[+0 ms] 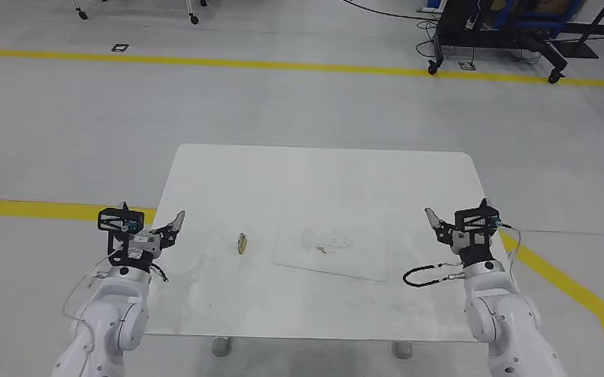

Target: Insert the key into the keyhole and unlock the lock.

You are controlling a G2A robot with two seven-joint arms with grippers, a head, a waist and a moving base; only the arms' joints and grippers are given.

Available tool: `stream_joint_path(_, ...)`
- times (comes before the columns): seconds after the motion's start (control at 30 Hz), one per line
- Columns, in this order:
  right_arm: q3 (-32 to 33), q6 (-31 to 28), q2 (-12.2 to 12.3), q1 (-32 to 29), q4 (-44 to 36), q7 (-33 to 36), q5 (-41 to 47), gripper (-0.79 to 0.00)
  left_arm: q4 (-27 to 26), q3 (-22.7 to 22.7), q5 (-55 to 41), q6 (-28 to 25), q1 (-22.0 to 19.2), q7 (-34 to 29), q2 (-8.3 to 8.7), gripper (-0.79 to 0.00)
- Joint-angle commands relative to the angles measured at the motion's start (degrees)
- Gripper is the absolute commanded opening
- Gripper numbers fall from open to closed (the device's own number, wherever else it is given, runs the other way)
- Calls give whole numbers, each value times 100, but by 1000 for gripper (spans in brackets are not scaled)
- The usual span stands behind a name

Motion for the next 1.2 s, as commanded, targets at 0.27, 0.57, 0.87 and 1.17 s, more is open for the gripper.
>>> stream_joint_path(0.27, -1411, -755, -112, 986, 440, 1014, -597, 0, 0, 0, 0, 0, 0, 0, 0, 0)
stream_joint_path(0.57, -1411, -755, -112, 986, 440, 1014, -597, 0, 0, 0, 0, 0, 0, 0, 0, 0)
stream_joint_path(0.87, -2190, -1706, -225, 1656, 1516, 821, -278, 0, 0, 0, 0, 0, 0, 0, 0, 0)
stream_joint_path(1.17, -2801, -2825, -292, 2229, 2114, 224, -485, 0, 0, 0, 0, 0, 0, 0, 0, 0)
